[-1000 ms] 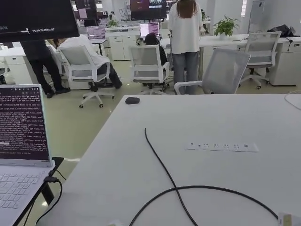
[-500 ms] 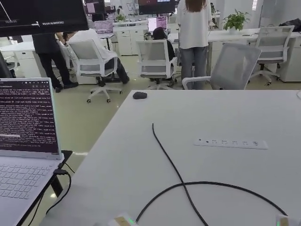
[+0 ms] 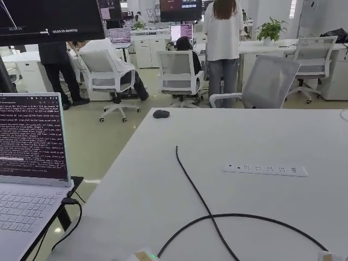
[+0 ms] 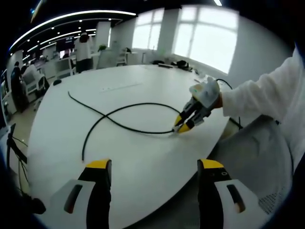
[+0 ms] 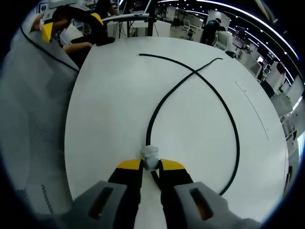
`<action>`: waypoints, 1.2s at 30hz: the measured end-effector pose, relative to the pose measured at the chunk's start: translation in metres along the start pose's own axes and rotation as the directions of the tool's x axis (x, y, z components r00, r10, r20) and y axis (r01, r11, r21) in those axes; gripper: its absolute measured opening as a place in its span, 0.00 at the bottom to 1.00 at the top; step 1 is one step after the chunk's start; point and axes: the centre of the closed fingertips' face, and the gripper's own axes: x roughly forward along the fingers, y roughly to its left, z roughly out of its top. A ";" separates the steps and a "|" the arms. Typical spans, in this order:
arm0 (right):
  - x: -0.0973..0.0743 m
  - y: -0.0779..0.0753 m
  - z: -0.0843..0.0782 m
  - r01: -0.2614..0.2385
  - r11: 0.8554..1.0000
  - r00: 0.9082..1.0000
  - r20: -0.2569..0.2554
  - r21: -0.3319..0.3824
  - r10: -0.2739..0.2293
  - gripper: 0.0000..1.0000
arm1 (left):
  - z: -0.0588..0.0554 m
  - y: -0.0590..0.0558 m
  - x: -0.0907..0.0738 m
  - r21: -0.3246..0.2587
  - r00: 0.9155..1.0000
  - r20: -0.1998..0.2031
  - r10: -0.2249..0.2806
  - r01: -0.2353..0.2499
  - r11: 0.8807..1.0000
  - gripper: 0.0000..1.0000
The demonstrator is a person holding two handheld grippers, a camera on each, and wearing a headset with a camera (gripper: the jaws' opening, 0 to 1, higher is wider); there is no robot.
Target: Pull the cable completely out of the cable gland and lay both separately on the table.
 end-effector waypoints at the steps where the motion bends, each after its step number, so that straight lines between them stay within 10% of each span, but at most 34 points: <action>1: -0.002 0.000 0.002 0.001 1.000 1.000 -0.001 0.013 -0.001 0.12 | 0.001 0.000 0.000 0.002 1.000 0.002 -0.001 0.001 1.000 0.74; 25: -0.076 0.045 0.090 0.077 0.975 0.990 0.134 -0.208 -0.050 0.11 | 0.019 -0.002 -0.009 -0.073 0.993 0.107 -0.050 0.058 0.996 0.70; 32: -0.101 0.059 0.123 0.090 0.965 0.984 0.171 -0.246 -0.048 0.11 | 0.052 -0.005 -0.022 -0.099 0.970 0.216 -0.111 0.135 0.986 0.64; 36: -0.115 0.069 0.142 0.090 0.959 0.980 0.193 -0.267 -0.039 0.11 | 0.083 -0.019 -0.032 -0.047 0.938 0.288 -0.194 0.216 0.975 0.57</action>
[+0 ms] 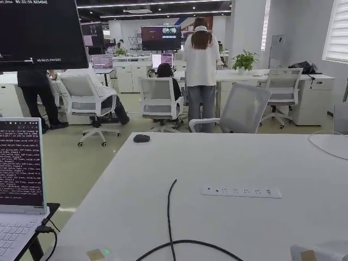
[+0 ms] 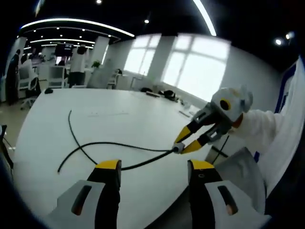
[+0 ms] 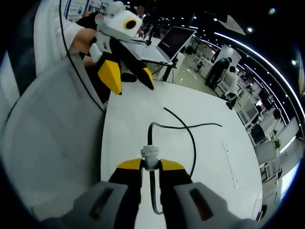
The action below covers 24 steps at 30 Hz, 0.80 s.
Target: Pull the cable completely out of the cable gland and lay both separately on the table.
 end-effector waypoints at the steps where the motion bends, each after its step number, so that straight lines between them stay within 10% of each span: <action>1: -0.002 0.001 0.004 -0.001 1.000 1.000 0.005 -0.009 0.001 0.11 | 0.004 -0.004 0.001 0.013 1.000 0.004 -0.018 0.018 1.000 0.57; 12: -0.025 0.009 0.050 0.009 0.997 0.999 0.044 -0.082 -0.005 0.11 | 0.024 -0.041 0.015 0.098 0.975 -0.042 -0.219 0.222 0.970 0.42; 24: -0.038 0.011 0.075 0.017 0.992 0.999 0.043 -0.124 -0.012 0.12 | 0.023 -0.062 0.015 0.092 0.944 -0.080 -0.319 0.326 0.941 0.25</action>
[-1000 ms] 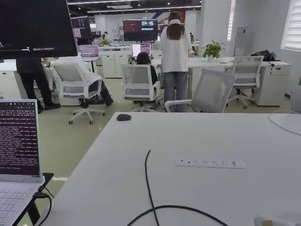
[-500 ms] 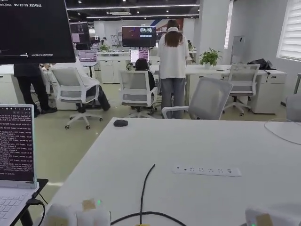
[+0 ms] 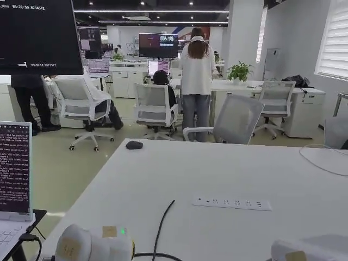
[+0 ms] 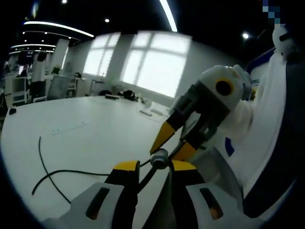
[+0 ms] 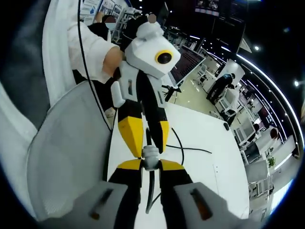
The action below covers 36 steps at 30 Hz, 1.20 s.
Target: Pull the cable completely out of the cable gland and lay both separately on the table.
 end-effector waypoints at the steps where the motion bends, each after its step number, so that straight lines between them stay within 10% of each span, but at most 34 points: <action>1: -0.001 0.000 0.001 0.000 1.000 1.000 -0.002 -0.019 0.000 0.12 | 0.001 -0.001 0.000 0.001 1.000 0.003 -0.004 0.004 1.000 0.24; 8: -0.005 -0.001 0.006 -0.005 0.999 1.000 0.010 -0.042 0.005 0.12 | 0.005 -0.008 -0.005 -0.003 0.997 0.043 -0.061 0.062 0.998 0.17; 18: -0.017 -0.008 0.017 -0.064 0.994 0.982 0.171 -0.089 0.078 0.16 | 0.013 -0.010 -0.016 0.004 0.985 0.138 -0.106 0.107 0.994 0.16; 21: -0.028 -0.014 0.018 -0.104 0.993 0.958 0.275 0.061 0.084 0.19 | 0.017 -0.010 -0.019 0.016 0.979 0.170 -0.112 0.111 0.994 0.16; 23: -0.036 -0.016 0.021 -0.162 0.972 0.923 0.374 0.173 0.087 0.16 | 0.019 -0.010 -0.021 0.026 0.976 0.182 -0.120 0.117 0.993 0.16; 28: -0.045 -0.009 0.022 -0.364 0.838 0.841 0.530 0.406 0.108 0.21 | 0.023 -0.018 -0.021 0.081 0.968 0.199 -0.152 0.138 0.987 0.16; 30: -0.043 -0.007 0.020 -0.392 0.807 0.832 0.544 0.441 0.107 0.25 | 0.024 -0.021 -0.020 0.104 0.966 0.198 -0.163 0.145 0.984 0.16; 33: -0.038 -0.004 0.016 -0.388 0.813 0.833 0.542 0.434 0.108 0.25 | 0.026 -0.025 -0.017 0.120 0.965 0.194 -0.177 0.156 0.980 0.16; 36: -0.037 -0.002 0.022 -0.401 0.808 0.816 0.570 0.431 0.101 0.23 | 0.026 -0.029 -0.014 0.105 0.963 0.185 -0.194 0.177 0.979 0.16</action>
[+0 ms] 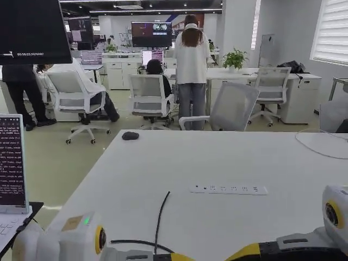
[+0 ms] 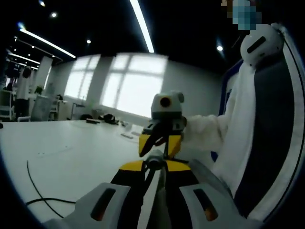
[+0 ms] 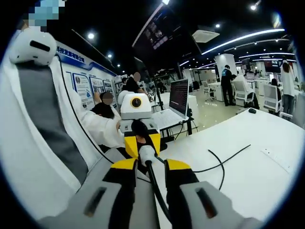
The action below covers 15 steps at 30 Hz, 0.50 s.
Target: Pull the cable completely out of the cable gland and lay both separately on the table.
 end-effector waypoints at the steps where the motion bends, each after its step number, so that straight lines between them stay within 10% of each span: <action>1: 0.000 0.001 0.001 -0.001 1.000 1.000 0.006 -0.006 0.001 0.19 | 0.000 0.000 0.000 -0.002 1.000 -0.001 -0.002 0.002 1.000 0.16; 15: 0.009 0.004 0.005 -0.024 0.999 0.997 0.069 -0.026 0.026 0.11 | 0.002 0.001 -0.002 -0.046 1.000 -0.010 -0.016 0.015 0.999 0.16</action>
